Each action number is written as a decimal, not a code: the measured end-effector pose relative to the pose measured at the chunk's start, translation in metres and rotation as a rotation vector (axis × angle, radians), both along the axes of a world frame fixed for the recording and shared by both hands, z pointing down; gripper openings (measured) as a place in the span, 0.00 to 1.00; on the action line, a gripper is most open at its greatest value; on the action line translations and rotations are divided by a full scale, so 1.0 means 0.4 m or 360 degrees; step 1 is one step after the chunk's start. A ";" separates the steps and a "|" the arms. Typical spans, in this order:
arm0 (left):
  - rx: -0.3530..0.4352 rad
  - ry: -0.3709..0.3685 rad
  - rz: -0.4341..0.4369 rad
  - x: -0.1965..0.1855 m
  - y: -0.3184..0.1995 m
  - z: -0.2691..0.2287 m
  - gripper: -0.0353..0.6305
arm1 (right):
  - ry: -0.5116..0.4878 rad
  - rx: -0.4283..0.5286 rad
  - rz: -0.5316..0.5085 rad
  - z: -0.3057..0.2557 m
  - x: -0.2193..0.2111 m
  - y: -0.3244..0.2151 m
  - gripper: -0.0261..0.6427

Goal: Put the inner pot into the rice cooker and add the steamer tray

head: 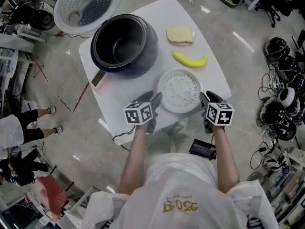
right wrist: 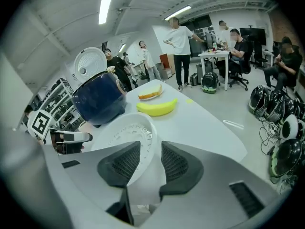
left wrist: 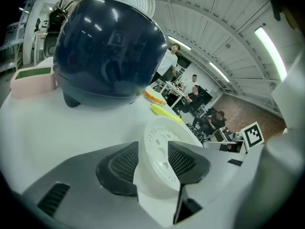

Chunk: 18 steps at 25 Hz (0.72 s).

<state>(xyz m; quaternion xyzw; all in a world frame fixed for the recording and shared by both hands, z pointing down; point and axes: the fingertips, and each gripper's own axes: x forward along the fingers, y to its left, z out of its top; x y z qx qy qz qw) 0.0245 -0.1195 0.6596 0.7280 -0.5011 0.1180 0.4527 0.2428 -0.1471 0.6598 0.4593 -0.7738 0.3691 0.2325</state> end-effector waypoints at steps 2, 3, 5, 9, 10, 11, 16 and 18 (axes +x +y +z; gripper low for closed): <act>-0.0034 0.0009 -0.0021 0.009 -0.007 0.018 0.38 | -0.0018 -0.0029 -0.0014 0.014 0.005 -0.007 0.27; -0.0050 0.0014 -0.0029 0.014 -0.011 0.026 0.39 | -0.0027 -0.0043 -0.0023 0.020 0.005 -0.012 0.27; -0.0081 0.0021 -0.0041 0.020 -0.019 0.042 0.39 | -0.0043 -0.0072 -0.0034 0.033 0.003 -0.018 0.27; -0.0132 0.0054 -0.0076 0.031 -0.018 0.079 0.40 | -0.0060 -0.0121 -0.0049 0.065 -0.003 -0.016 0.28; -0.0140 0.0058 -0.0080 0.035 -0.016 0.086 0.39 | -0.0080 -0.0133 -0.0048 0.069 -0.003 -0.014 0.28; -0.0142 0.0056 -0.0079 0.040 -0.014 0.089 0.36 | -0.0109 -0.0146 -0.0049 0.070 -0.005 -0.012 0.27; -0.0131 0.0054 -0.0085 0.055 -0.005 0.082 0.20 | -0.0186 -0.0191 -0.0102 0.061 -0.018 -0.007 0.17; -0.0140 0.0058 -0.0093 0.056 0.001 0.083 0.20 | -0.0195 -0.0195 -0.0114 0.061 -0.017 -0.004 0.16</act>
